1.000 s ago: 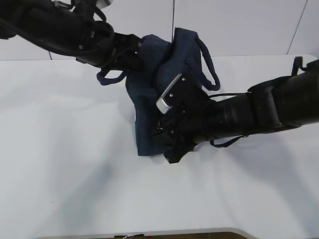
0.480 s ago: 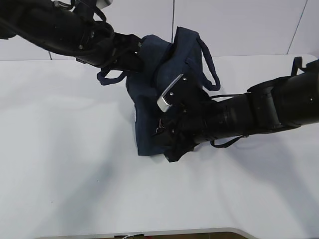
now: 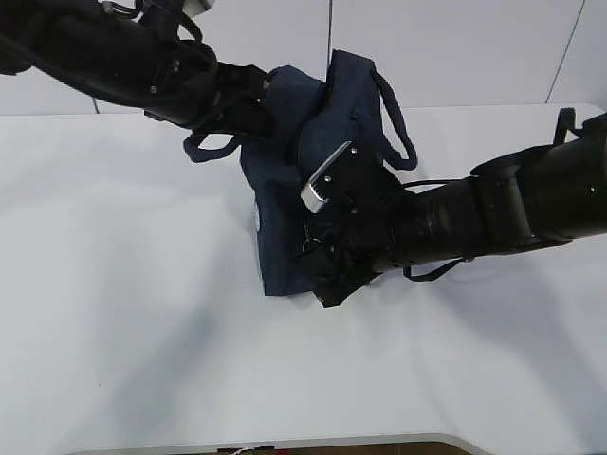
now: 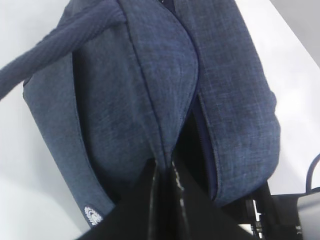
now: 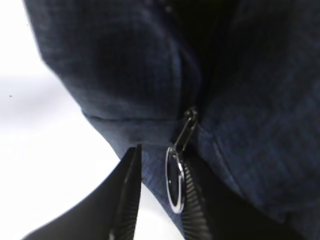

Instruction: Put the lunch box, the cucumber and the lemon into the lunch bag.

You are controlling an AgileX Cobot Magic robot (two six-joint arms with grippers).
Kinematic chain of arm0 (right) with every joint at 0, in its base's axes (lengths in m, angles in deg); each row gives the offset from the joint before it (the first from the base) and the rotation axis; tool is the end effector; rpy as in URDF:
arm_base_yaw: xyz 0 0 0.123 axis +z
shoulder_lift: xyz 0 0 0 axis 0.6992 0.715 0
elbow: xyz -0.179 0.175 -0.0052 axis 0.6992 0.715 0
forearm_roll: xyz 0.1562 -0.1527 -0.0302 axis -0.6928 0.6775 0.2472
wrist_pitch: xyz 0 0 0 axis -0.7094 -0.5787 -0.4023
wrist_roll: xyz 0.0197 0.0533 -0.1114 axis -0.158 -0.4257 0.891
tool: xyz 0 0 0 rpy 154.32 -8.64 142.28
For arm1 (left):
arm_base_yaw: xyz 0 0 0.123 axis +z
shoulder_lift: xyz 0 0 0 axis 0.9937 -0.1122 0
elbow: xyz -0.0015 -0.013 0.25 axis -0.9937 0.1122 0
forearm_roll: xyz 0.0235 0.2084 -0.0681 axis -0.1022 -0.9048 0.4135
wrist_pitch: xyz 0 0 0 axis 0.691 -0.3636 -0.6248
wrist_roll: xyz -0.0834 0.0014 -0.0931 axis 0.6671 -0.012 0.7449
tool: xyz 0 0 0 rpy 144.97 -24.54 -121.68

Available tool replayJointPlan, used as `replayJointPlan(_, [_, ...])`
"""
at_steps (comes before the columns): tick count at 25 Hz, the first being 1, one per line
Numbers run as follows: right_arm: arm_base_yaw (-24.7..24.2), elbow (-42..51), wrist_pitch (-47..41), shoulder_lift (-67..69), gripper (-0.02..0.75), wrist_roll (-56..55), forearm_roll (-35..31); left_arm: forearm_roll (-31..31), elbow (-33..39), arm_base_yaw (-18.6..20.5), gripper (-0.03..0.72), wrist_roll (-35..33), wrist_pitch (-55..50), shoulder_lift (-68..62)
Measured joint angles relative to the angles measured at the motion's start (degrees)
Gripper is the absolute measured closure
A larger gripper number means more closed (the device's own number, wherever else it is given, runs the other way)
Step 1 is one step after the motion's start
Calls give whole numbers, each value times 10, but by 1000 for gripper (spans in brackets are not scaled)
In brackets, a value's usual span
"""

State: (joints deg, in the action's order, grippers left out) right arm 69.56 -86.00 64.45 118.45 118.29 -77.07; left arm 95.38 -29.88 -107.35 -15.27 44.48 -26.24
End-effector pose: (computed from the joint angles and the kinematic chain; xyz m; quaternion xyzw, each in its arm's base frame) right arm 0.3131 0.2007 0.1260 -0.4456 0.7805 0.1837 0.3982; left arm 0.3441 -0.2072 0.2233 0.1579 0.8804 -0.3114 0.3208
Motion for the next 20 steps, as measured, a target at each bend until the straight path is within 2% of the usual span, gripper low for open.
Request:
replayJointPlan(8, [0,0,0,0,531,-1,0,0,0,0,700,0,0,0])
replayJointPlan(10, [0,0,1,0,575,-1,0,0,0,0,700,0,0,0])
replayJointPlan(12, [0,0,5,0,673,-1,0,0,0,0,700,0,0,0])
replayJointPlan(14, [0,0,8,0,729,-3,0,0,0,0,700,0,0,0])
replayJointPlan(20, [0,0,9,0,733,-5,-1,0,0,0,700,0,0,0])
